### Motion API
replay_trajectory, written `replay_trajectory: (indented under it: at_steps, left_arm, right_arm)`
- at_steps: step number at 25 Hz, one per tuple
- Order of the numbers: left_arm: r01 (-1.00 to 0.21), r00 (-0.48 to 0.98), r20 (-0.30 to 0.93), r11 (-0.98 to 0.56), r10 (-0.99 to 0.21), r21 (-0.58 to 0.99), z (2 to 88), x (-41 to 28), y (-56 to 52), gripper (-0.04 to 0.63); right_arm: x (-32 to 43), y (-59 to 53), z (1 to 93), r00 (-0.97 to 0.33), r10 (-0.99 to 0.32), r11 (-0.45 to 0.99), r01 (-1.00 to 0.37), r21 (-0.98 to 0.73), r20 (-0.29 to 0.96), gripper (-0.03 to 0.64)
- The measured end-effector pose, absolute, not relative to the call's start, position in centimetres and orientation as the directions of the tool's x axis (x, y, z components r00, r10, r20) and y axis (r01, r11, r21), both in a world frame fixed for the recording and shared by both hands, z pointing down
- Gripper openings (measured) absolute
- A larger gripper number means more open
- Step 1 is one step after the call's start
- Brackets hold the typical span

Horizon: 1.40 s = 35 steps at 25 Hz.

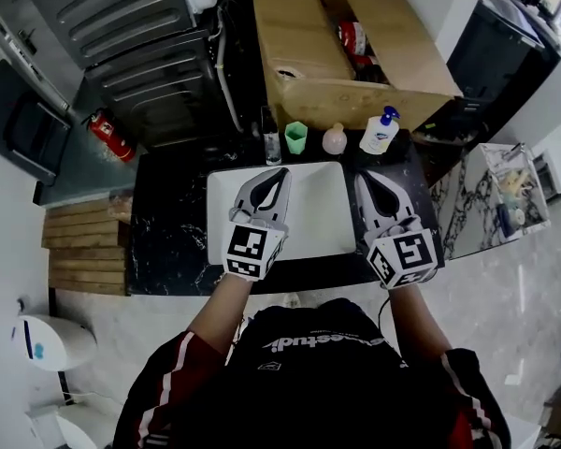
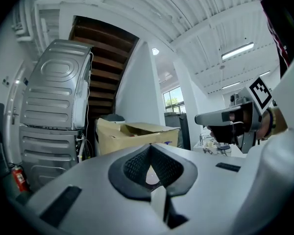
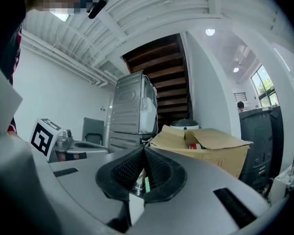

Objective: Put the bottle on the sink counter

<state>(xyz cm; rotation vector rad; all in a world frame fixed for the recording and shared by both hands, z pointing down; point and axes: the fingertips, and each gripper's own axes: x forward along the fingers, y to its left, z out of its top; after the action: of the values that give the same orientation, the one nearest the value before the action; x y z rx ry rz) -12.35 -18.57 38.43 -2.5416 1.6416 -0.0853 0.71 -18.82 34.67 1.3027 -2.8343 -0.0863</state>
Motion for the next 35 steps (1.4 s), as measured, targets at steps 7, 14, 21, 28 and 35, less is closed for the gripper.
replay_trajectory:
  at_steps: [7,14,21,28,35]
  left_arm:
    - [-0.937,0.334,-0.024,-0.330,-0.942,-0.114,37.4,-12.2,-17.0,0.014]
    - [-0.953,0.282,-0.016,-0.278,-0.959,-0.117,38.0,-11.6,-16.0,0.014]
    - [-0.953,0.287,-0.028,-0.282,-0.958,-0.114,37.4,-10.9,-15.4,0.014]
    - [-0.950,0.295,-0.048,-0.287,-0.954,-0.121,36.6,-10.5,-15.7,0.014]
    - [-0.950,0.295,-0.053,-0.286,-0.954,-0.129,36.3,-10.3,-15.7,0.014]
  right_arm:
    - [2.3,-18.8,36.9,-0.660,-0.750,0.662,-0.749,0.039,0.045,0.038]
    - [4.7,-18.0,38.9,-0.662,-0.747,0.664,-0.748,0.010,0.064,0.038]
    - [5.3,-17.1,37.8,-0.672,-0.739,0.673,-0.739,0.029,0.044,0.037]
    - [5.0,-16.7,37.2,-0.688,-0.725,0.689,-0.723,0.056,0.041,0.037]
    - [4.8,-16.2,36.9,-0.697,-0.716,0.698,-0.714,0.057,0.033,0.037]
